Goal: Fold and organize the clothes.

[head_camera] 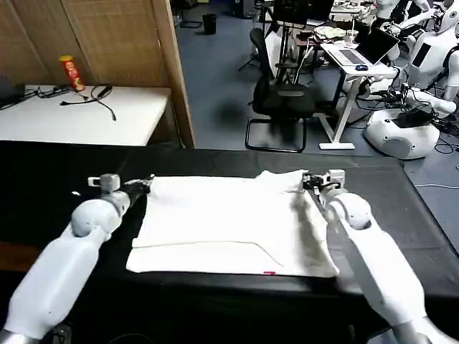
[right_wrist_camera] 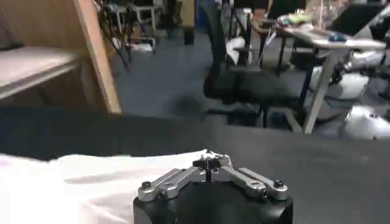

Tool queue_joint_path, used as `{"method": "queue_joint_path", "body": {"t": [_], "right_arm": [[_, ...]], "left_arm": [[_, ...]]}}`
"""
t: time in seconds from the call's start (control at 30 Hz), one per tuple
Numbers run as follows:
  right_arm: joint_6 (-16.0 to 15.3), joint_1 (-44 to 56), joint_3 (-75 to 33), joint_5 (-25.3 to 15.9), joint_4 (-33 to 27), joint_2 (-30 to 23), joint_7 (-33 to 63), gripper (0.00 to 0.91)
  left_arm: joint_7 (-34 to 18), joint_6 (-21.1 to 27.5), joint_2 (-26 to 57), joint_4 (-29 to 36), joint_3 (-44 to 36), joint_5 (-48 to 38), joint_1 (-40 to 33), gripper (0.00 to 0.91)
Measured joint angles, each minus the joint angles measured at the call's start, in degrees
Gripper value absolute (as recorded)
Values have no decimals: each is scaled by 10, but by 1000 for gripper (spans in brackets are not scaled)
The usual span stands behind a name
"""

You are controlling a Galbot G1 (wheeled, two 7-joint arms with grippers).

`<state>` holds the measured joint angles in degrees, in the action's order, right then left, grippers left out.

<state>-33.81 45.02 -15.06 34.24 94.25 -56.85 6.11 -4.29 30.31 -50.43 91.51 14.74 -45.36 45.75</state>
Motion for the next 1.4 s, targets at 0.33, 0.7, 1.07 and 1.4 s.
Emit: {"method": "queue_joint_path", "body": {"t": [0.33, 0.7, 1.07, 1.4], "right_arm": [[-62, 137, -42, 30, 155, 80, 10, 0], [-72, 250, -74, 29, 213, 98, 16, 0], [-80, 287, -86, 41, 233, 98, 22, 878], [-84, 301, -143, 79, 277, 81, 27, 878]], "left_arm": [[-16, 4, 54, 140, 54, 1, 133, 68], [-12, 0, 70, 229, 111, 39, 280, 59], [-12, -7, 60, 235, 140, 61, 346, 878], [-31, 23, 43, 273, 164, 67, 375, 878]]}}
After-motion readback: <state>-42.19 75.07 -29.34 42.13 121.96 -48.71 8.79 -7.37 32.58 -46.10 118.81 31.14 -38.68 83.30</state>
